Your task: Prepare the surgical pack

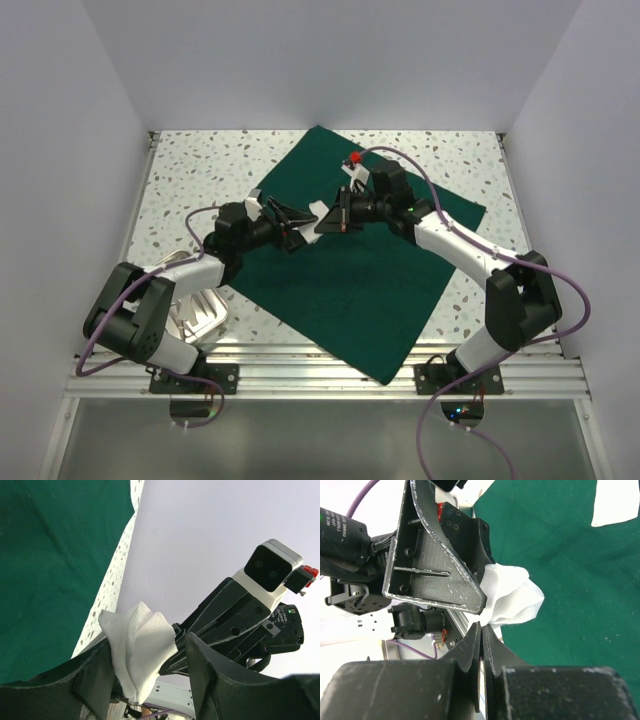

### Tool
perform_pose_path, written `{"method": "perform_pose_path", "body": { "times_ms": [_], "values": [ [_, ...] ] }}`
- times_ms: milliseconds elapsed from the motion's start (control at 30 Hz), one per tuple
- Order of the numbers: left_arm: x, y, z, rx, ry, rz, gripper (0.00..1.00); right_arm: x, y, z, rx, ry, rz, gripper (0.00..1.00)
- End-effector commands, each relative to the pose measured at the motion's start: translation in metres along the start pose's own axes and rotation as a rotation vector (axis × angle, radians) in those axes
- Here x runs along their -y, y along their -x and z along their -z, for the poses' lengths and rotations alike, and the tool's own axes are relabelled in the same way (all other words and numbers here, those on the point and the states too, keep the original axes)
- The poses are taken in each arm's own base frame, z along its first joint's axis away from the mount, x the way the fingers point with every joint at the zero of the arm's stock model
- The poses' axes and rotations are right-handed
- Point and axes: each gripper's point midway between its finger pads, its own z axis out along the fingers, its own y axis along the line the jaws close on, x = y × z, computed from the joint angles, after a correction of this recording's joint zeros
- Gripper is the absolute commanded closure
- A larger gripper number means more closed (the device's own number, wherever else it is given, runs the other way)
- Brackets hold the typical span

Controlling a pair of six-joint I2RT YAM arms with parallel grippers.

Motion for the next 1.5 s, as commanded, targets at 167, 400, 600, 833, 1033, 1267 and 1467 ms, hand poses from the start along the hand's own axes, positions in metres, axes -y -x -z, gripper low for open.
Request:
{"method": "perform_pose_path", "body": {
  "times_ms": [167, 400, 600, 833, 1033, 1267, 1467],
  "values": [
    [0.011, -0.005, 0.007, -0.021, -0.053, -0.045, 0.51, -0.011, 0.001, 0.004, 0.009, 0.038, 0.025, 1.0],
    [0.008, -0.004, 0.009, -0.02, -0.046, -0.059, 0.57, -0.006, -0.003, 0.005, 0.005, 0.021, 0.026, 1.0],
    [0.008, -0.002, 0.011, -0.01, -0.038, -0.074, 0.63, -0.005, -0.004, 0.005, -0.002, 0.013, 0.029, 1.0],
    [0.01, 0.0, 0.01, 0.003, -0.011, -0.113, 0.81, -0.005, -0.009, 0.005, -0.012, 0.011, 0.032, 1.0],
    [0.0, 0.009, 0.011, 0.032, 0.087, -0.176, 1.0, -0.004, -0.012, 0.009, -0.016, -0.013, 0.049, 0.68],
    [-0.024, 0.04, 0.047, 0.111, 0.367, -0.442, 1.0, 0.018, -0.021, 0.045, -0.003, -0.237, 0.103, 0.19],
    [-0.058, 0.064, 0.112, 0.195, 0.69, -0.596, 1.0, 0.019, -0.048, 0.055, -0.031, -0.22, 0.111, 0.13]
  ]
}}
